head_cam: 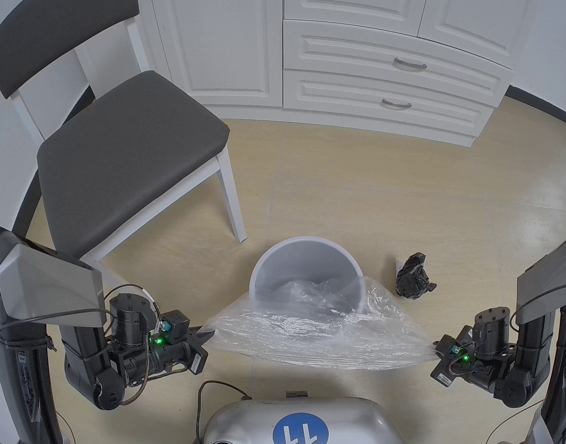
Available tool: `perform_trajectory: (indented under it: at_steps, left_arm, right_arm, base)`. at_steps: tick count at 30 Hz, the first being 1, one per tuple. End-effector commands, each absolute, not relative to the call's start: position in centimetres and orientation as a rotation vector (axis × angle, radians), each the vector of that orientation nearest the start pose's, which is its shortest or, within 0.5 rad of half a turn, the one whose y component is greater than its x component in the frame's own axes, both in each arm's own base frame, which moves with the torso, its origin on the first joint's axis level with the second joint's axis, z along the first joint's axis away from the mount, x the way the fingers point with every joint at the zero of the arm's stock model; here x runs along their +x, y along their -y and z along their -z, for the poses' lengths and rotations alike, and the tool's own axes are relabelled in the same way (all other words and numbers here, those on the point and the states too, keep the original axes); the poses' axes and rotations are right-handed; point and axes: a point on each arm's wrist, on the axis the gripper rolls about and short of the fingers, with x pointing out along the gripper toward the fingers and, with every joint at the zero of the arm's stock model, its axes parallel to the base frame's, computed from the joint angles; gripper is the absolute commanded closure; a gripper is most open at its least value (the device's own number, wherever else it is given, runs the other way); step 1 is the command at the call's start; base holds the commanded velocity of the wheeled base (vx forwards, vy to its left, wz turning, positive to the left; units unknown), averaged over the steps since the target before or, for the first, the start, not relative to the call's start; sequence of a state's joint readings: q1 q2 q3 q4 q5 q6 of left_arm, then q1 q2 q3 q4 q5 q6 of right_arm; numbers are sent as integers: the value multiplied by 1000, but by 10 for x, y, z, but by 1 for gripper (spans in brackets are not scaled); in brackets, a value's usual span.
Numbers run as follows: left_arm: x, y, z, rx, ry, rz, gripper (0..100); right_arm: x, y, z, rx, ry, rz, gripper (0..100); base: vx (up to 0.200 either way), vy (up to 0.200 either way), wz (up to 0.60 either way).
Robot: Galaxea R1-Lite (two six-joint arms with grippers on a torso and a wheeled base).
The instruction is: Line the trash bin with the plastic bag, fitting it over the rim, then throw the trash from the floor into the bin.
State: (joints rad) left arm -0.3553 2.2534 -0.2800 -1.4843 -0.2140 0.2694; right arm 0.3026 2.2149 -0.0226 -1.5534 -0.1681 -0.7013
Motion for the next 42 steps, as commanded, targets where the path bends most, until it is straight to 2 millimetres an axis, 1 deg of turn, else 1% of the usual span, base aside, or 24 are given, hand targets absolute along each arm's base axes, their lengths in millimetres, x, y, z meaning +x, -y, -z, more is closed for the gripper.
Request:
perform_trajectory:
  at_steps: [1, 3, 4, 5, 8, 9, 10, 13, 18, 22, 28, 30, 32, 33, 36, 37, 38, 41, 42]
  left_arm:
    - [271, 106, 24, 293, -444, 614, 100]
    - [276, 106, 29, 292, -444, 609, 100]
    - [283, 107, 34, 288, -440, 600, 100]
    - [287, 107, 36, 286, -438, 594, 100]
    - [297, 106, 40, 284, -423, 544, 100]
    - [303, 108, 39, 275, -407, 510, 100]
    - [304, 108, 40, 273, -408, 506, 100]
    - [318, 114, 31, 202, -358, 427, 100]
    - [333, 119, 23, 168, -297, 368, 100]
    - [333, 130, 19, 140, -271, 344, 100]
    - [327, 134, 11, 133, -247, 355, 100]
    - [321, 132, 8, 137, -259, 364, 100]
    - [320, 131, 8, 140, -263, 365, 100]
    - [319, 131, 9, 144, -267, 365, 100]
    - [319, 130, 10, 145, -271, 364, 100]
    - [319, 130, 10, 145, -273, 364, 100]
    - [319, 130, 10, 145, -273, 364, 100]
    - [319, 129, 10, 148, -273, 363, 100]
    - [319, 129, 10, 148, -273, 363, 100]
  right_arm:
    - [222, -69, 24, -815, -578, -356, 100]
    - [226, -70, 26, -803, -575, -350, 100]
    - [230, -72, 31, -787, -578, -343, 100]
    - [233, -73, 33, -779, -576, -338, 100]
    - [244, -76, 35, -750, -550, -315, 100]
    - [249, -80, 34, -724, -531, -302, 100]
    - [249, -80, 34, -721, -529, -300, 100]
    - [258, -92, 29, -637, -476, -273, 100]
    - [269, -99, 24, -577, -427, -251, 100]
    - [271, -101, 22, -556, -413, -244, 100]
    - [269, -98, 15, -551, -402, -229, 100]
    - [265, -93, 12, -556, -413, -215, 100]
    - [263, -91, 12, -563, -422, -213, 100]
    - [257, -88, 15, -587, -448, -219, 100]
    - [251, -85, 16, -637, -469, -247, 100]
    - [249, -86, 16, -639, -468, -257, 0]
    - [249, -86, 16, -639, -468, -257, 0]
    - [239, -84, 6, -605, -446, -354, 0]
    - [235, -81, 0, -578, -431, -417, 0]
  base:
    - [0, 0, 0]
    - [0, 0, 0]
    - [0, 0, 0]
    - [0, 0, 0]
    - [0, 0, 0]
    - [0, 0, 0]
    - [0, 0, 0]
    - [0, 0, 0]
    - [0, 0, 0]
    - [0, 0, 0]
    - [0, 0, 0]
    - [0, 0, 0]
    - [0, 0, 0]
    - [0, 0, 0]
    - [0, 0, 0]
    - [0, 0, 0]
    - [0, 0, 0]
    - [0, 0, 0]
    - [0, 0, 0]
